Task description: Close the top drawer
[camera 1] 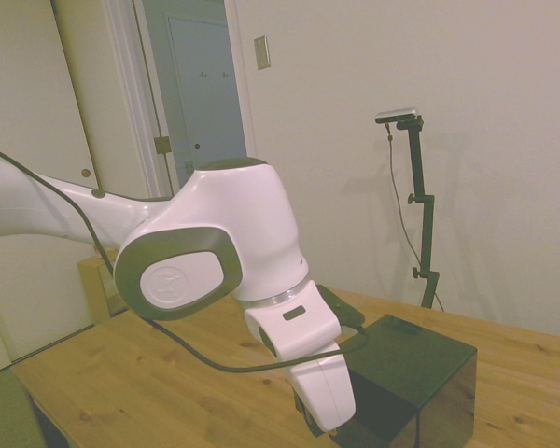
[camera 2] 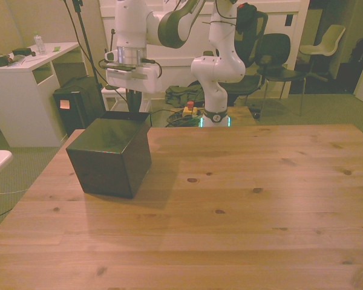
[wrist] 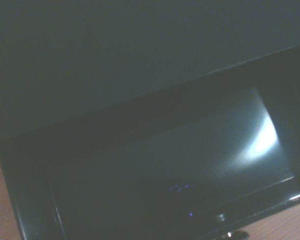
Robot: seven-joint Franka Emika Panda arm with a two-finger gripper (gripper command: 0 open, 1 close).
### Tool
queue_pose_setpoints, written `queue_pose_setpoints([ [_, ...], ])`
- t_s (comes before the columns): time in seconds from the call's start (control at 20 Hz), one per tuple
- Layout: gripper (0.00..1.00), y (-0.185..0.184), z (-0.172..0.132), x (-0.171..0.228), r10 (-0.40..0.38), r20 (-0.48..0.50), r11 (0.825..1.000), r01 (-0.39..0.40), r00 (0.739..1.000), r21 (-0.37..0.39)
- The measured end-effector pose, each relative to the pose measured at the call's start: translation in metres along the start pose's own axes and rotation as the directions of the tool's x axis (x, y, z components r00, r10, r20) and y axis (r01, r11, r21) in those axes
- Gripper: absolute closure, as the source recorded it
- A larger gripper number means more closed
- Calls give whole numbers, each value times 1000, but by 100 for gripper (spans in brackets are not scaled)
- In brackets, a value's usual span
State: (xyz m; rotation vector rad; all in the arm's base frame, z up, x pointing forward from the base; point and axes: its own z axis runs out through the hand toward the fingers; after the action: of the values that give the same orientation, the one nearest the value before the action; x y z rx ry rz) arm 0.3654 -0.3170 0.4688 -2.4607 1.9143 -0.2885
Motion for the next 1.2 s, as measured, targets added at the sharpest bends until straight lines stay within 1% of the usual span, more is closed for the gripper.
queue_pose_setpoints([
  [0.45,100,-15,0,13,1,-7,1000,-1,1000,6],
  [0.95,100,-32,0,43,10,-21,1000,-9,1000,22],
  [1.2,100,-36,1,50,4,-25,1000,-4,1000,22],
])
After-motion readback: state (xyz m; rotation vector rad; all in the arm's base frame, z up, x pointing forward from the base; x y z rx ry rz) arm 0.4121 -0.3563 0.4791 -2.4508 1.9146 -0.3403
